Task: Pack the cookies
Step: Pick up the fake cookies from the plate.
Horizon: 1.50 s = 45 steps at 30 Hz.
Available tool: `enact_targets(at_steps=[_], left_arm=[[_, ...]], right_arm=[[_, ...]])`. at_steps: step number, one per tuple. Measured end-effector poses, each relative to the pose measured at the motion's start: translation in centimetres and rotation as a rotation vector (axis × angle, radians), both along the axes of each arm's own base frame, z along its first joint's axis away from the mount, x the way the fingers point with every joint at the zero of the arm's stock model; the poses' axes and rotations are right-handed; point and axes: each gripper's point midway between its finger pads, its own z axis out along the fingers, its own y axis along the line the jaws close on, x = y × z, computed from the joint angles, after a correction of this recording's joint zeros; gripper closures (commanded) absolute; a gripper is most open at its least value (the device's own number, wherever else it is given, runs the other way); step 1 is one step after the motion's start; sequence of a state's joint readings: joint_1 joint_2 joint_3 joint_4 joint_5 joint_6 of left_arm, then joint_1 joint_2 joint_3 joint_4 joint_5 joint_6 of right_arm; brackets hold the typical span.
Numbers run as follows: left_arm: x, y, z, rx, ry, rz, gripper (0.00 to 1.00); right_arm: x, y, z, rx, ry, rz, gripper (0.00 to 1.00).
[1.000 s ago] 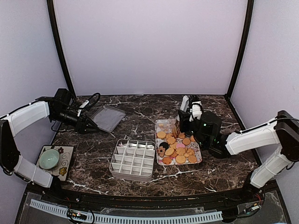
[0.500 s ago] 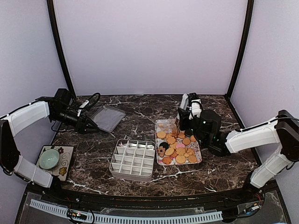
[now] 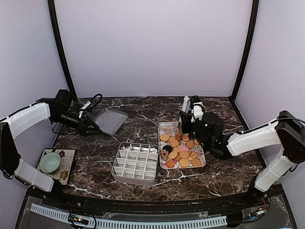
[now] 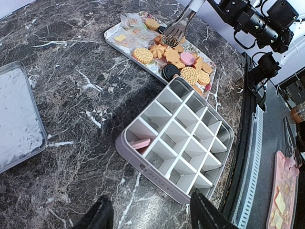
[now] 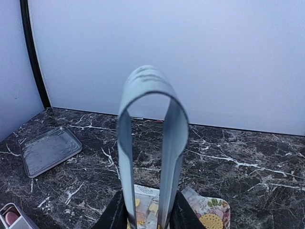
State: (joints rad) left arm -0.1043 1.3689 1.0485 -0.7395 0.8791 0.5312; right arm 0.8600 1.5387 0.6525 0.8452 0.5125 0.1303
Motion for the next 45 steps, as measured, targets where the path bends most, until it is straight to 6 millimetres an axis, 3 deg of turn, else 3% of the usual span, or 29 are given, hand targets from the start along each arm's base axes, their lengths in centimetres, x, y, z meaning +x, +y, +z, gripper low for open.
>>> enact_targets(at_steps=[10, 15, 16, 18, 21, 27, 33, 36, 45], left_arm=[[0.0, 0.0, 0.0, -0.002, 0.002, -0.001, 0.44], [0.0, 0.0, -0.1, -0.003, 0.006, -0.002, 0.44], [0.0, 0.0, -0.1, -0.003, 0.006, -0.001, 0.44], [0.0, 0.0, -0.1, -0.003, 0.006, -0.002, 0.44], [0.0, -0.1, -0.1, -0.004, 0.006, -0.002, 0.44], [0.0, -0.1, 0.0, -0.008, 0.007, -0.003, 0.44], [-0.1, -0.2, 0.0, -0.013, 0.01, -0.006, 0.44], [-0.1, -0.2, 0.0, -0.013, 0.01, -0.006, 0.44], [-0.1, -0.2, 0.0, -0.013, 0.011, -0.006, 0.44]], right_arm=[[0.3, -0.4, -0.1, -0.006, 0.002, -0.01, 0.9], [0.0, -0.3, 0.2, -0.011, 0.01, 0.011, 0.91], [-0.1, -0.3, 0.4, -0.009, 0.009, 0.016, 0.89], [-0.2, -0.3, 0.8, -0.002, 0.003, 0.022, 0.76], [-0.4, -0.2, 1.3, 0.01, -0.005, 0.03, 0.7], [-0.3, -0.1, 1.3, 0.008, -0.014, 0.029, 0.64], [0.1, 0.3, -0.5, -0.034, 0.005, 0.03, 0.64], [0.3, 0.4, -0.8, -0.032, 0.004, 0.029, 0.67], [0.5, 0.3, -0.5, -0.009, -0.003, 0.024, 0.91]])
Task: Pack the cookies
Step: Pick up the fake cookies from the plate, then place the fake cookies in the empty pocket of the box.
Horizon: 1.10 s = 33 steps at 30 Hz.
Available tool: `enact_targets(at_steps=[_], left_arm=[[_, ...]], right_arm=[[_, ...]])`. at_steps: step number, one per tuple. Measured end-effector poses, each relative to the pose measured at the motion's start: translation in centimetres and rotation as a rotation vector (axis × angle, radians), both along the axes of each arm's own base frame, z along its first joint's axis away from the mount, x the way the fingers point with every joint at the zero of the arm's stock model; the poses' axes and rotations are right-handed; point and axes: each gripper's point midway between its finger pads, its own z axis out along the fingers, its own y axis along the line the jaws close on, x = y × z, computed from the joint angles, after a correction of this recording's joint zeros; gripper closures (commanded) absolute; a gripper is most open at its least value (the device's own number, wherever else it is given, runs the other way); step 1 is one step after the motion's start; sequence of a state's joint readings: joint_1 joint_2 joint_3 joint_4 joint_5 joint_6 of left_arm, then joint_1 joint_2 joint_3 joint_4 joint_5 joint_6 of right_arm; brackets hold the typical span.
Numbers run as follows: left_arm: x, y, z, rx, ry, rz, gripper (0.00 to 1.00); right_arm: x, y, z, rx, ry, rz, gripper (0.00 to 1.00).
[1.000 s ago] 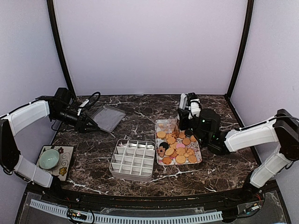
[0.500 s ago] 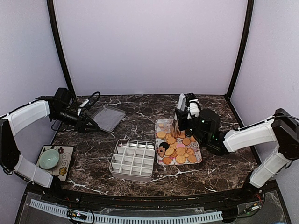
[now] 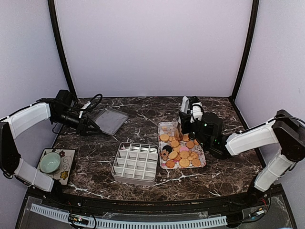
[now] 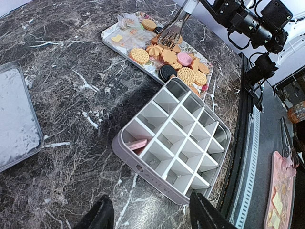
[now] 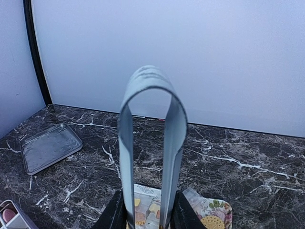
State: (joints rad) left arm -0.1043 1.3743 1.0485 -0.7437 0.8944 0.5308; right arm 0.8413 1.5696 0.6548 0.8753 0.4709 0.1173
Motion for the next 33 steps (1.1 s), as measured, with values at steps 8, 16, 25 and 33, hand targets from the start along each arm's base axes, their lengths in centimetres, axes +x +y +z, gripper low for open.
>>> enact_targets(at_steps=[8, 16, 25, 33], left_arm=[[0.0, -0.1, 0.1, -0.006, 0.004, 0.0, 0.45], [0.0, -0.1, 0.1, -0.009, 0.01, 0.004, 0.45], [0.1, 0.0, -0.2, -0.004, 0.033, 0.023, 0.43], [0.2, 0.2, -0.4, 0.013, 0.031, 0.032, 0.44]], right_arm=[[-0.2, 0.0, 1.4, -0.005, -0.011, 0.008, 0.96], [-1.4, 1.3, 8.0, 0.08, -0.092, 0.088, 0.98], [-5.3, 9.6, 10.2, 0.164, -0.087, 0.288, 0.98], [-6.9, 17.4, 5.7, 0.13, -0.001, 0.417, 0.98]])
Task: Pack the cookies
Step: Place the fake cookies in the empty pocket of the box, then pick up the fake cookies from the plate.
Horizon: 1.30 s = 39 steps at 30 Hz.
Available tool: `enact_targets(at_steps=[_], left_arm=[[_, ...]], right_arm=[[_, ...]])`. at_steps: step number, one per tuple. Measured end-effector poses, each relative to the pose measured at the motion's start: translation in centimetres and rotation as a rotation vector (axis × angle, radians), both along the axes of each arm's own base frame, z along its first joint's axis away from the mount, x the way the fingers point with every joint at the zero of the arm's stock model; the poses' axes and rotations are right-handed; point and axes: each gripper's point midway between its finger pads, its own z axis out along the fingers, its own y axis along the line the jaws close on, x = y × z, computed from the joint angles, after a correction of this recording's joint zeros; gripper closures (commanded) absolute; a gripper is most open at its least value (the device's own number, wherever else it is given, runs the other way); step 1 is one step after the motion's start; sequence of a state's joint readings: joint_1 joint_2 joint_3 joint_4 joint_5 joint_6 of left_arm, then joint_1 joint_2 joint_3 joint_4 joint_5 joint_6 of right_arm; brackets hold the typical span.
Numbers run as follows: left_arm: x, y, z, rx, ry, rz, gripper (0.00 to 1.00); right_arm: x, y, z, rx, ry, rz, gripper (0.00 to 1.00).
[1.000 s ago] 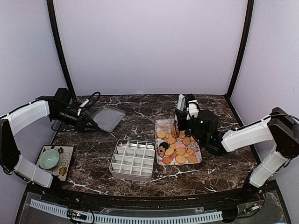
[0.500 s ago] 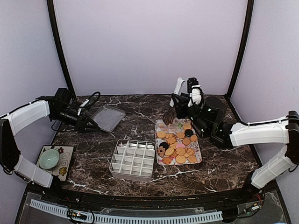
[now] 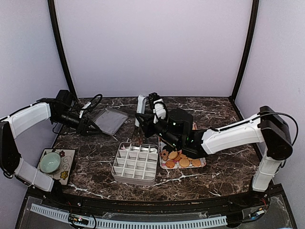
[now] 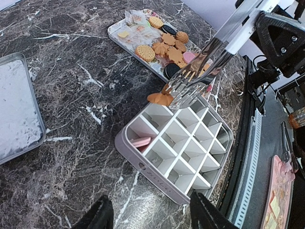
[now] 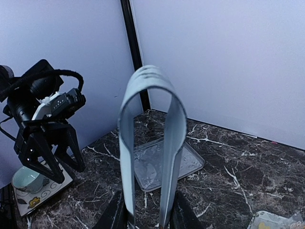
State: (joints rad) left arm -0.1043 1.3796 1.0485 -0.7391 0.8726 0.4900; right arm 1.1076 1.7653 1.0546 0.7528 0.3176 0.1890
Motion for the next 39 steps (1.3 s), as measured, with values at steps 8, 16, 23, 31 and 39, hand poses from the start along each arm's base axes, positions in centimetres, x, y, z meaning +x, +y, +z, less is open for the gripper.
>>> enact_targets(at_steps=[8, 16, 23, 31, 39], left_arm=[[0.0, 0.0, 0.0, 0.002, -0.003, -0.002, 0.44], [0.0, 0.0, 0.0, 0.0, -0.003, -0.003, 0.44], [0.0, 0.0, 0.0, -0.001, -0.003, -0.003, 0.43], [0.0, 0.0, 0.0, 0.0, -0.004, -0.004, 0.35], [0.0, 0.0, 0.0, 0.001, -0.008, -0.008, 0.33]], right_arm=[[-0.5, 0.7, -0.6, 0.013, 0.023, 0.016, 0.98], [-1.2, 1.4, -1.0, 0.023, 0.032, 0.035, 0.98], [-1.9, 1.7, -0.9, 0.026, 0.029, 0.046, 0.98], [-1.8, -0.5, 0.2, 0.007, -0.009, -0.012, 0.97], [-1.5, -10.8, 3.7, 0.048, -0.04, -0.189, 0.96]])
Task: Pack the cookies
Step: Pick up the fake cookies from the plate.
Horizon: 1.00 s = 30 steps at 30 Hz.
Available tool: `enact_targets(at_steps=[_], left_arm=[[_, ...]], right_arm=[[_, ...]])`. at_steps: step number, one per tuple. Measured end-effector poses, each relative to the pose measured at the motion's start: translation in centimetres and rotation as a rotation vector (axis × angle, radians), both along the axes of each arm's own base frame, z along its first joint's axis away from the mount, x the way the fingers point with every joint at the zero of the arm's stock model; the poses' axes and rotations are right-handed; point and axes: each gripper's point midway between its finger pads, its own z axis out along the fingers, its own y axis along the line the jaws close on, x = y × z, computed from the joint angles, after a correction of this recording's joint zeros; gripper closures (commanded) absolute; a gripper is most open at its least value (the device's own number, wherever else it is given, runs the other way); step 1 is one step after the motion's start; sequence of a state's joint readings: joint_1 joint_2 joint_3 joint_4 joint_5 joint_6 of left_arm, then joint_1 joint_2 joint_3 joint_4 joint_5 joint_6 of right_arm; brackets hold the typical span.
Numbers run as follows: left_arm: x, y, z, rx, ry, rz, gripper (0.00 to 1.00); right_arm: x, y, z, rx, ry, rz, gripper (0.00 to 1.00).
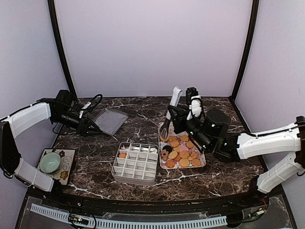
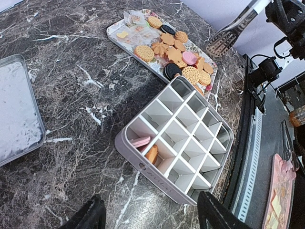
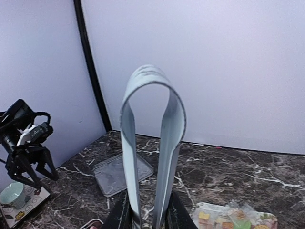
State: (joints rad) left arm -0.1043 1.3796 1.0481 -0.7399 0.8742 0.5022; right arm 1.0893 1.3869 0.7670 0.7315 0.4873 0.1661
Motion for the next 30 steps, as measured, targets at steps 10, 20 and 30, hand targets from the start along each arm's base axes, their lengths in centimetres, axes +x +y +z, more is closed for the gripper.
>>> enact_targets(at_steps=[10, 20, 30], left_arm=[[0.0, -0.1, 0.1, -0.003, -0.007, -0.008, 0.35], [0.0, -0.1, 0.1, -0.003, -0.009, -0.009, 0.35], [0.0, -0.1, 0.1, -0.005, -0.01, -0.011, 0.35]], right_arm=[[-1.1, -7.5, -5.9, -0.092, 0.128, -0.133, 0.96], [-1.1, -9.5, -6.6, -0.109, 0.157, -0.199, 0.72], [-0.9, -10.0, -7.6, -0.129, 0.168, -0.213, 0.63]])
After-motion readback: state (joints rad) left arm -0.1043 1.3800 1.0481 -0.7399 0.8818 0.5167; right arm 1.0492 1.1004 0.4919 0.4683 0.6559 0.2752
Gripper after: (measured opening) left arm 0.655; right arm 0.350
